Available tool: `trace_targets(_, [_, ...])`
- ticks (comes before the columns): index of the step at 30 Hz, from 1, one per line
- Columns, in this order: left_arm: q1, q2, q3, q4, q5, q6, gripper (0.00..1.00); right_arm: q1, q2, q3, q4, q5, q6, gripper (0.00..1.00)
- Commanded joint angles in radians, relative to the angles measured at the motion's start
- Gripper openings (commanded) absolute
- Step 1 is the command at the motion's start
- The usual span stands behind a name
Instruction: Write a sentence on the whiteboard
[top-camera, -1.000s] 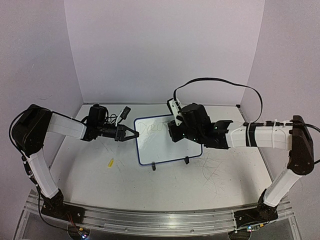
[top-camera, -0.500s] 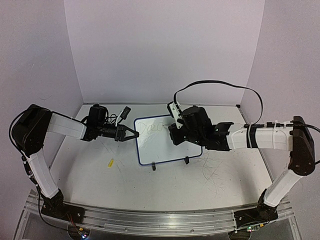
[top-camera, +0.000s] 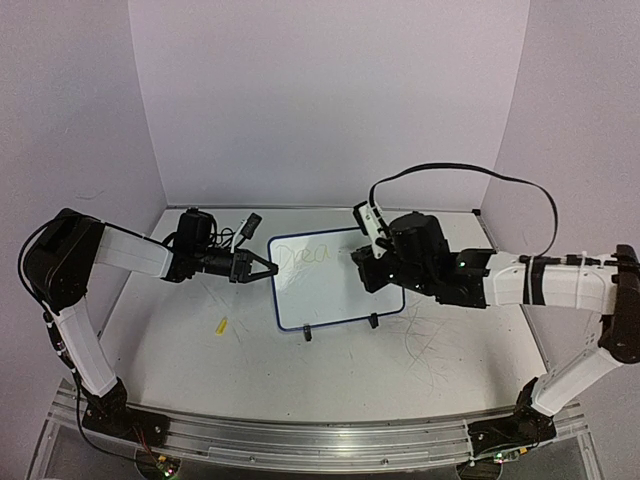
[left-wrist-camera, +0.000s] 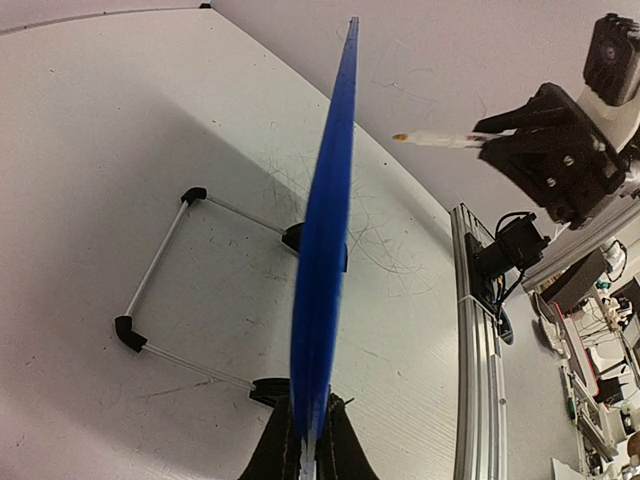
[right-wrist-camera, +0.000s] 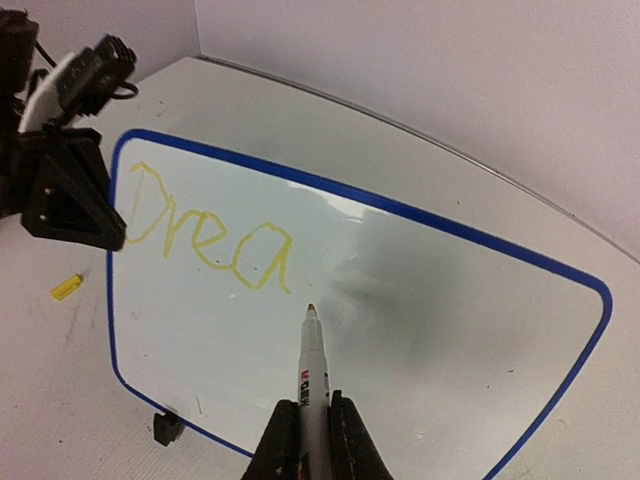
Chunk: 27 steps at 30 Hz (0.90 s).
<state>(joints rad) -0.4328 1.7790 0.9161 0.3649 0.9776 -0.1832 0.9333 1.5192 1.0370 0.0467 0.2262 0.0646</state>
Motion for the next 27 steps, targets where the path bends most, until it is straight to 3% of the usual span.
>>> trace_targets(1, [0.0, -0.023, 0.031, -0.028, -0.011, 0.016, 0.0, -0.011, -0.081, 0.002, 0.135, -0.112, -0.029, 0.0])
trace_targets(7, [0.001, -0.031, 0.028, -0.028, -0.015, 0.018, 0.0, -0.015, 0.024, 0.066, 0.124, -0.072, -0.056, 0.0])
trace_targets(27, [0.0, -0.029, 0.03, -0.03, -0.012, 0.019, 0.0, -0.017, 0.089, 0.11, 0.11, 0.015, -0.083, 0.0])
